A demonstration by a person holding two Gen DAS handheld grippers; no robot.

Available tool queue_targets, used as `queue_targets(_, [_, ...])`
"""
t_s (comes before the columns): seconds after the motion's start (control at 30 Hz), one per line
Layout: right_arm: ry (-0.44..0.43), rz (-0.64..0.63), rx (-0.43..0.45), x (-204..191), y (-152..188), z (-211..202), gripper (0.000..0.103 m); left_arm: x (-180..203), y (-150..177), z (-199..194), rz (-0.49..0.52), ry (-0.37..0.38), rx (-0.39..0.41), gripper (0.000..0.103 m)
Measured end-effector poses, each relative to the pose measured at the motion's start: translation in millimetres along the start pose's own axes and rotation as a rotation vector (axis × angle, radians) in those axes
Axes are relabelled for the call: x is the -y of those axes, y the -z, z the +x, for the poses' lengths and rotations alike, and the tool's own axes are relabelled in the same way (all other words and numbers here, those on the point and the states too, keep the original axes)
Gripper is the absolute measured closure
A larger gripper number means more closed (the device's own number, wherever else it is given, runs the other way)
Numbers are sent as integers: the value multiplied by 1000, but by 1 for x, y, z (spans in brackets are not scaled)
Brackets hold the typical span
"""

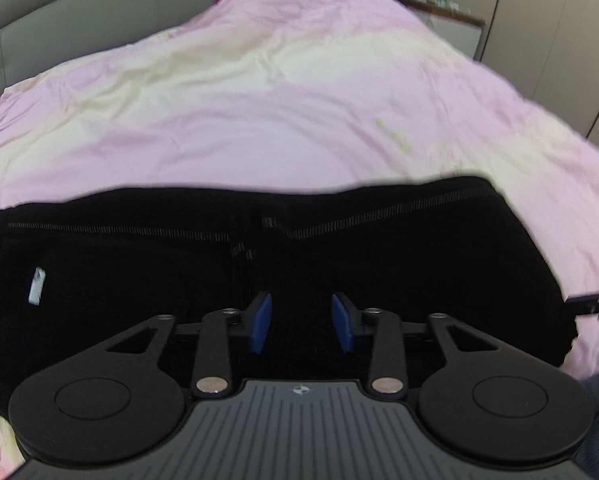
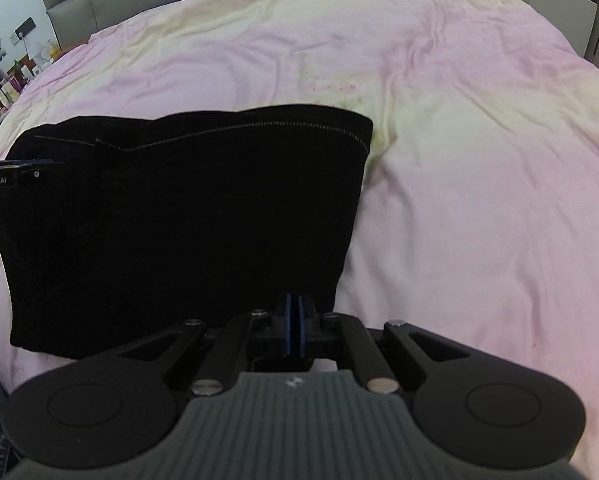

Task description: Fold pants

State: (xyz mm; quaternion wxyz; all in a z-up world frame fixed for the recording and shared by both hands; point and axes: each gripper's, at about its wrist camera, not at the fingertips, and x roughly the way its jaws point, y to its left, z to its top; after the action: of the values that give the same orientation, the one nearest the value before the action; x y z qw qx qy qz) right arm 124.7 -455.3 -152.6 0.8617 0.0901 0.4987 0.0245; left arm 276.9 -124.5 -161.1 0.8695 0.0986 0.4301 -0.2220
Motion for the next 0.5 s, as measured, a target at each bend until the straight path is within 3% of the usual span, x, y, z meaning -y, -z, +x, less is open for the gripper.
queue_targets(0.07, [8,-1,-8,-1,9,4,103,2,8,13,18,-48,-37,65])
queue_targets(0.23, [23,-24,-8,-2,23,-13,99,-3,11,19,-24,-48,-71,65])
queue_targets(0.27, [37,-43,-9,-5,28,-19,94,0,11,18,-12,-55,-71,65])
queue_targets(0.33, [40,-77,-15,-14,39,-27,62,2,11,18,-3,-63,-73,65])
queue_targets(0.5, [57,-50,-30,-26,46,-11,60,1,14,18,-15,-62,-69,65])
